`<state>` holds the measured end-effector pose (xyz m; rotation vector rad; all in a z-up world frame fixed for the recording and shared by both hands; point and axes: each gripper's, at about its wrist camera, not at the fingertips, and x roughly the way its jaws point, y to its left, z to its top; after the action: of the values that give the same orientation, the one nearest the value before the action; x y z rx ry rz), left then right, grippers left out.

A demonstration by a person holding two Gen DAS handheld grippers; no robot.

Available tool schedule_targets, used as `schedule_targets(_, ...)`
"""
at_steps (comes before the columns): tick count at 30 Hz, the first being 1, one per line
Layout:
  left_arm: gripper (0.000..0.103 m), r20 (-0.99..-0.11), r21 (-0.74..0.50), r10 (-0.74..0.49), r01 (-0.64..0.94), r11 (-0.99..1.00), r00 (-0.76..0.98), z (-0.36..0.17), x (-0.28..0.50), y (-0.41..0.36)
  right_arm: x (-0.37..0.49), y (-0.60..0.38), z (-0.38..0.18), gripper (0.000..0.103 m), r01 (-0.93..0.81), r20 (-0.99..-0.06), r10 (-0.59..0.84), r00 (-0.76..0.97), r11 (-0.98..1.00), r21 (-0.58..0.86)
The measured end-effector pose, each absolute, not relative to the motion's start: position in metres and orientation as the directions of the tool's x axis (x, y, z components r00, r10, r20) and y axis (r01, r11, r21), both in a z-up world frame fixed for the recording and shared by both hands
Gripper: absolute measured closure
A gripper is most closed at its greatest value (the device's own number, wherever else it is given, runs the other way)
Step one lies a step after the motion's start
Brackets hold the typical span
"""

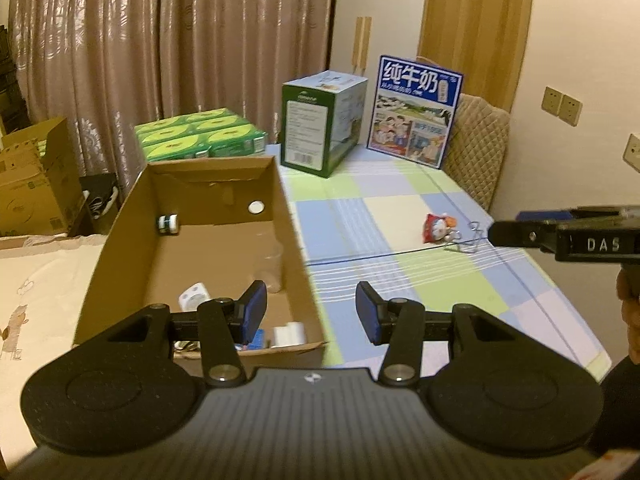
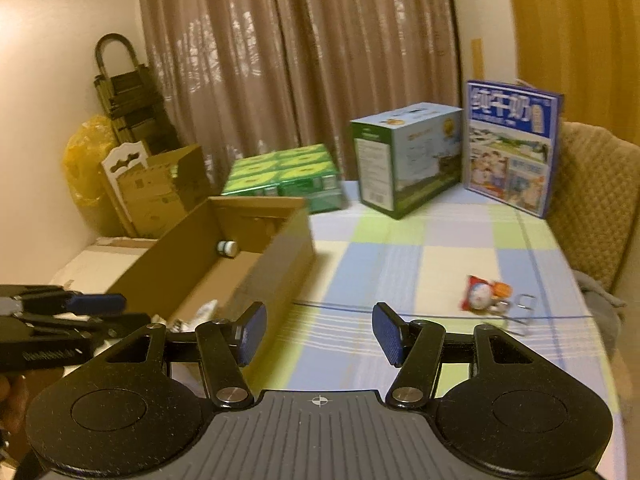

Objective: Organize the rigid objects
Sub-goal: 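Withdraw both grippers from the box toward the figure and wire stand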

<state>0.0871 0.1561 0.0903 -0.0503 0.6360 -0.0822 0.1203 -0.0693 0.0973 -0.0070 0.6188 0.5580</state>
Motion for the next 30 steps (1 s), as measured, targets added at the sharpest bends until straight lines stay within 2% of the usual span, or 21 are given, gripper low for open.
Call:
schedule_targets(15,0.059,-0.574,-0.067,-0.164,0.154,0.986,0.802,0.086,0.102,0.082,0.115,-0.188,0.063,0.046,-0.312,-0.602,0.346,0.720,0.936,0.165)
schedule_targets(30,0.056,-0.617,-0.089,-0.226,0.218,0.972,0.754,0.049,0.126,0.028,0.120,-0.217,0.036,0.046,-0.249,-0.628,0.323,0.708,0.946,0.206)
